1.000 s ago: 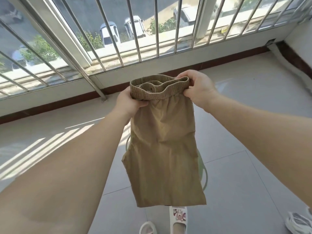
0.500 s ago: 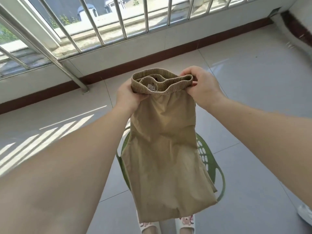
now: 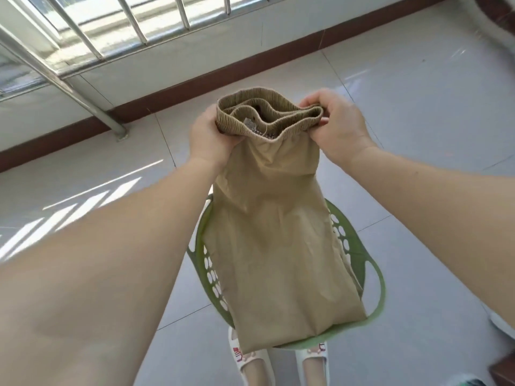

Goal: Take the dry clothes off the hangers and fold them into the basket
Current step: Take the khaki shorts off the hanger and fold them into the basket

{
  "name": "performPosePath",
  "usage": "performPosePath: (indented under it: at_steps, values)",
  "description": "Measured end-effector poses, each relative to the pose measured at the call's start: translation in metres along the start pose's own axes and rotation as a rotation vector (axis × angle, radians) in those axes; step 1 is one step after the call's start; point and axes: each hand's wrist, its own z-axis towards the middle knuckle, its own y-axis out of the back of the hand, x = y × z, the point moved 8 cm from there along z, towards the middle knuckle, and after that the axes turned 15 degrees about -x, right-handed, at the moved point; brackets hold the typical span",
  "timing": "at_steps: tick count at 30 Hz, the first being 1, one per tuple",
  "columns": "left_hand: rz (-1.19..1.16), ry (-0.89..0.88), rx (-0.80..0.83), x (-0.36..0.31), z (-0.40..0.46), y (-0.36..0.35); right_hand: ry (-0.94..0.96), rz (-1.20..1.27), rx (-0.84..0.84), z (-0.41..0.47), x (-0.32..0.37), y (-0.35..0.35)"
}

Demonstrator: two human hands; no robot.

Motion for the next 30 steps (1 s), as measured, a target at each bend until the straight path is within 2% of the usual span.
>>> performPosePath:
  at_steps: [5, 8, 15, 17, 19, 22, 30]
  values:
    - [0.203, 0.071, -0.013, 0.045, -0.046, 0.007, -0.037, -0.031, 0.139, -0.046, -0.026, -0.011]
    - [0.251, 0.112, 0.043, 0.064, -0.072, 0.009, -0.019, -0.079, 0.213, -0.068, -0.036, -0.016]
    - [0.519, 0.007, 0.103, 0.089, -0.093, 0.008, 0.042, -0.113, 0.266, -0.093, -0.046, -0.022]
    - [0.516, 0.010, 0.116, 0.092, -0.102, 0.010, 0.068, -0.112, 0.285, -0.102, -0.048, -0.022]
    - [0.412, 0.055, 0.130, 0.091, -0.116, 0.014, 0.115, -0.146, 0.332, -0.113, -0.051, -0.021]
    - [0.354, 0.083, 0.224, 0.094, -0.140, 0.017, 0.198, -0.229, 0.451, -0.134, -0.060, -0.021]
    - [0.625, -0.103, 0.569, 0.139, -0.202, -0.004, 0.370, -0.545, 0.846, -0.199, -0.096, -0.032]
